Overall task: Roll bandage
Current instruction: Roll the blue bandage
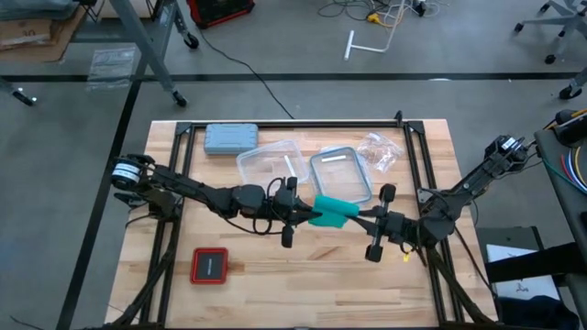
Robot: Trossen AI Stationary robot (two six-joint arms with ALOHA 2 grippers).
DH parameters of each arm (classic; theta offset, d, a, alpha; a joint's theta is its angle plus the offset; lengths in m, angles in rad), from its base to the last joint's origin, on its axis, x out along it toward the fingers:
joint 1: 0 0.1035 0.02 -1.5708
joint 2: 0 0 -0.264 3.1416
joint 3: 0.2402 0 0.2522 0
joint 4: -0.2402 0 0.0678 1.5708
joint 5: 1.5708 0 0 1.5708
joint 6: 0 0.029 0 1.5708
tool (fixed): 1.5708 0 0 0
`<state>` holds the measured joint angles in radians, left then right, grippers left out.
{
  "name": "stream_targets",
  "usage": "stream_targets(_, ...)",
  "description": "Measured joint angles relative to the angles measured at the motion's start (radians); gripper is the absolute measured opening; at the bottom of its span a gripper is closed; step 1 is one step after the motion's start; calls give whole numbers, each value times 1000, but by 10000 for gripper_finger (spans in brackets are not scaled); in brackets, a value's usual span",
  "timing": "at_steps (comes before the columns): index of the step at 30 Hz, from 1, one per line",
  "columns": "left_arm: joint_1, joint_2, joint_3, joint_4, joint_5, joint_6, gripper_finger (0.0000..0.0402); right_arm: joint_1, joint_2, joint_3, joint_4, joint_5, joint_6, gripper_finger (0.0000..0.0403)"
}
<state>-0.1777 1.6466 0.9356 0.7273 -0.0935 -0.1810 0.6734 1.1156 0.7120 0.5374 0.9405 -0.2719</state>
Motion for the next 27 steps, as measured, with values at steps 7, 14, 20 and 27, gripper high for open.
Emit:
stream_targets(7,-12,0,0,-49,-15,-19,0,-14,-17,0,23,1,58,3)
stream_targets(14,-38,0,0,-82,-47,-30,0,-13,-50,0,17,-1,42,3)
stream_targets(20,-38,0,-1,-75,-47,-67,0,-13,-51,0,-71,-5,76,3)
stream_targets(27,-36,0,-1,-95,-47,-71,7,-13,-54,0,-109,-53,97,3)
